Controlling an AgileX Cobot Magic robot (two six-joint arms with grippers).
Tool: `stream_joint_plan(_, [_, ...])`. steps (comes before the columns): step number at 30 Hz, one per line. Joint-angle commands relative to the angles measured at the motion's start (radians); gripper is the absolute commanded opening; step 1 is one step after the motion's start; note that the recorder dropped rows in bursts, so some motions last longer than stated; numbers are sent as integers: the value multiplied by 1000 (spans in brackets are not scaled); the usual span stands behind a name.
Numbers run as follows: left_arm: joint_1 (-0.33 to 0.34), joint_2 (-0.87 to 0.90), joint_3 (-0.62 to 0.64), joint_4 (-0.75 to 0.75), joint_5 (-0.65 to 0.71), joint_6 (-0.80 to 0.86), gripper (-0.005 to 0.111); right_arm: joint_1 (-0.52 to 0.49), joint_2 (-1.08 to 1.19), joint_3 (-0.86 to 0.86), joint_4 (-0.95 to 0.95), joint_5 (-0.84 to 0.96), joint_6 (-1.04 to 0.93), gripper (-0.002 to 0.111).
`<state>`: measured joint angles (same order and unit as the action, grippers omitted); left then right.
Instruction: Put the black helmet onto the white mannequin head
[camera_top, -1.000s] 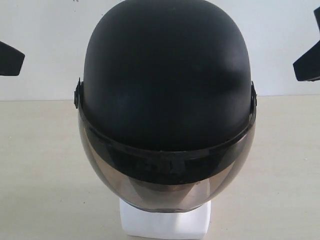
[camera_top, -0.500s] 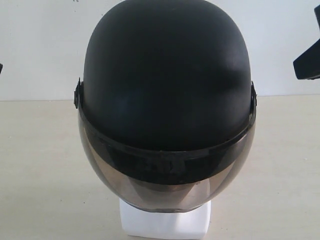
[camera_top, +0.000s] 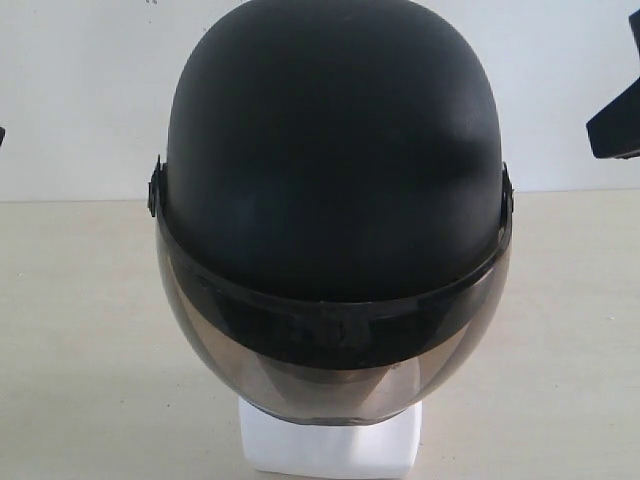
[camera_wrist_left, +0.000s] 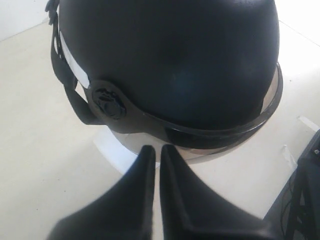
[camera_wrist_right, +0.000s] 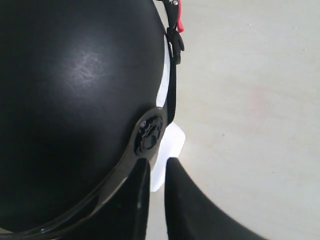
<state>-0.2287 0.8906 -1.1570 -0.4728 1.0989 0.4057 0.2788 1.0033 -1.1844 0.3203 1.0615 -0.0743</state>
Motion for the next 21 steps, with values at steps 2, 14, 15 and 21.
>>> stream_joint_plan(2, [-3, -6, -4, -9, 3, -9, 4, -1, -4, 1, -8, -11, -5, 12])
stream_joint_plan(14, [-3, -6, -4, -5, 3, 21, 4, -1, -4, 1, -8, -11, -5, 12])
stream_joint_plan(15, [-3, -6, -4, -5, 3, 21, 4, -1, -4, 1, -8, -11, -5, 12])
stream_joint_plan(21, [-3, -6, -4, -5, 3, 21, 4, -1, -4, 1, -8, -11, -5, 12])
